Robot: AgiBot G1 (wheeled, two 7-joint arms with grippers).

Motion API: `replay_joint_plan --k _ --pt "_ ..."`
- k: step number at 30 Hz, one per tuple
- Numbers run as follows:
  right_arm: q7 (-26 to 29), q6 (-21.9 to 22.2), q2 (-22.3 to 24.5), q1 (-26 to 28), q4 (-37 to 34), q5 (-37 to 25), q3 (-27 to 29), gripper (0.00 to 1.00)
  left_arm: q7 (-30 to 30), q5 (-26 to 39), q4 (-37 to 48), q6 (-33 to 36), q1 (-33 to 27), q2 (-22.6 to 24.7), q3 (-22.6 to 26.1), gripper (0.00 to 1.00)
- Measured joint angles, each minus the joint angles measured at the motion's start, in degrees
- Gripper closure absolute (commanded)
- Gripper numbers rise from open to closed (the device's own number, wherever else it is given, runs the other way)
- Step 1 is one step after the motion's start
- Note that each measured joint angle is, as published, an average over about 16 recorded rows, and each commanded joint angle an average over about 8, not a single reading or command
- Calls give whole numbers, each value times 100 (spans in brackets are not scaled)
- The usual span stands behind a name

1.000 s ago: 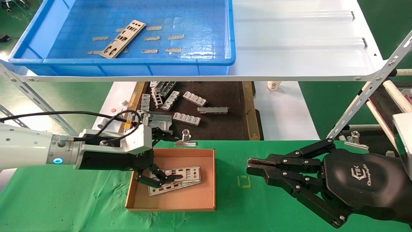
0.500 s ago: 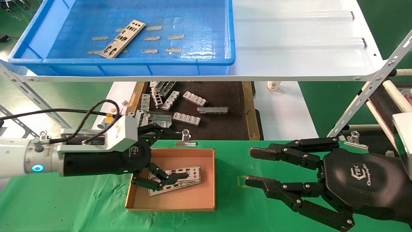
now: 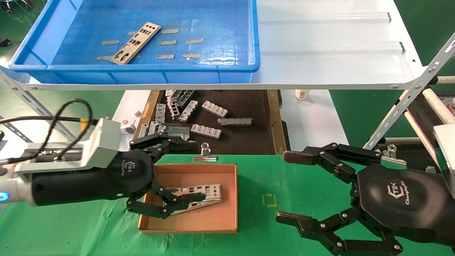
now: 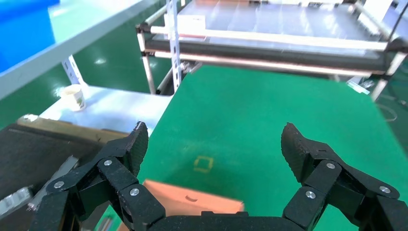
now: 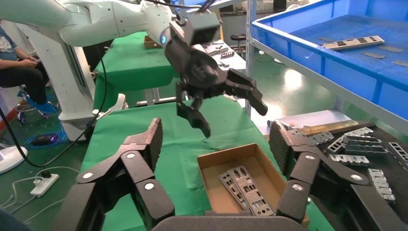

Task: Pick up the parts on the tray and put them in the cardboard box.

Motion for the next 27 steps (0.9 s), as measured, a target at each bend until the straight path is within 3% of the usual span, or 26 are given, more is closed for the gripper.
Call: replay_joint_plan --k 27 --pt "0 1 0 -1 -1 0 0 0 -998 -1110 -1507 497 1018 -779 -1253 0"
